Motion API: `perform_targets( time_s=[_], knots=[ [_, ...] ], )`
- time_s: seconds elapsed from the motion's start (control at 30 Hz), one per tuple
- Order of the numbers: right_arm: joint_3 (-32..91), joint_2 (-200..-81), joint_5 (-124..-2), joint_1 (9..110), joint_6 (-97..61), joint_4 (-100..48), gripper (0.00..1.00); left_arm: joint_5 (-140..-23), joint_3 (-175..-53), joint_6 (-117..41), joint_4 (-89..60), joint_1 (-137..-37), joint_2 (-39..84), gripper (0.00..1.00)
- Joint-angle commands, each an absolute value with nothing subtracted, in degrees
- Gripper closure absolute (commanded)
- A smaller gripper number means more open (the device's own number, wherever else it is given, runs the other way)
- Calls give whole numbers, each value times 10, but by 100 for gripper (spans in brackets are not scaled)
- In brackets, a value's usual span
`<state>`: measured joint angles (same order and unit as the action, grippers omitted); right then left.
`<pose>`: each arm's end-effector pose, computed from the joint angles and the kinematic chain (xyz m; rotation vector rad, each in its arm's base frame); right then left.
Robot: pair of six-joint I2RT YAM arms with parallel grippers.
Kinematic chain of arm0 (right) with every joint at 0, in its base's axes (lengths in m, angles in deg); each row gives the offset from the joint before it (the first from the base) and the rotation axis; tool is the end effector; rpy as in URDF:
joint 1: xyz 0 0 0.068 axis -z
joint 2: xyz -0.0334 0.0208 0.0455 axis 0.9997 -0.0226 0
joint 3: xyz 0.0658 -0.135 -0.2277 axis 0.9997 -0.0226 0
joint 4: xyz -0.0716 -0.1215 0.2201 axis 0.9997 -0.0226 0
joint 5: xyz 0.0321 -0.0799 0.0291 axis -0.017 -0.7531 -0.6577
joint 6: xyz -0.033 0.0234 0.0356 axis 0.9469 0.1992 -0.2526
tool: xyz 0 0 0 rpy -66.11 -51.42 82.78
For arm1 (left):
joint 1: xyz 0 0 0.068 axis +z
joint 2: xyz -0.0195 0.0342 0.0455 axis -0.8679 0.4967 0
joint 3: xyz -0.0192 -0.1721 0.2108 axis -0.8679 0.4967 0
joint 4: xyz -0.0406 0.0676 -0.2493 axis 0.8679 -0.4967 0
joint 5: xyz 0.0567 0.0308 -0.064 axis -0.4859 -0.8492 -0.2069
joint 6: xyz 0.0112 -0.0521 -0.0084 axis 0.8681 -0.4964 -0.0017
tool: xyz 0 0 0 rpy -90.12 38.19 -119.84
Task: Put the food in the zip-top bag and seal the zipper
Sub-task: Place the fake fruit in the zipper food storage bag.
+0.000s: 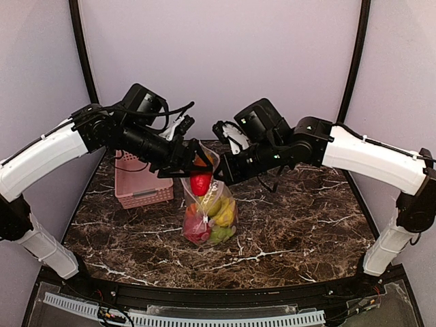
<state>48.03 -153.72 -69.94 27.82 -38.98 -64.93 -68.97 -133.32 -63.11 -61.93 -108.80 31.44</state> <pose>0.1791 0.3222 0.3661 -0.6851 2.2982 0.7984 0.1986 -0.2445 0.3990 0.4720 2.4294 -1.1482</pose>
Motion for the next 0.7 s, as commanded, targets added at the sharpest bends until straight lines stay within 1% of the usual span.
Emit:
perform_targets(
  time_s=[0.0, 0.27, 0.33, 0.37, 0.43, 0.5, 0.57, 0.67],
  knots=[
    [494, -1540, -726, 273, -390, -645, 100, -712, -1367, -591, -685, -1079, 305, 11],
    [499, -1537, -730, 273, -394, -643, 100, -713, -1407, -553, -741, -1045, 289, 10],
    [499, -1537, -728, 273, -395, -643, 100, -718, -1403, -551, -742, -1032, 278, 14],
    [499, -1537, -727, 273, -395, -643, 100, -720, -1395, -550, -742, -1028, 275, 20],
    [500, -1537, -726, 273, -395, -643, 100, -721, -1382, -548, -744, -1026, 270, 28],
    [502, -1538, -723, 274, -395, -642, 100, -719, -1365, -547, -743, -1026, 268, 33],
    [503, -1539, -723, 273, -395, -642, 100, -714, -1346, -548, -738, -1026, 267, 37],
    [506, -1539, -721, 273, -395, -642, 100, -711, -1318, -551, -724, -1026, 264, 39]
  ],
)
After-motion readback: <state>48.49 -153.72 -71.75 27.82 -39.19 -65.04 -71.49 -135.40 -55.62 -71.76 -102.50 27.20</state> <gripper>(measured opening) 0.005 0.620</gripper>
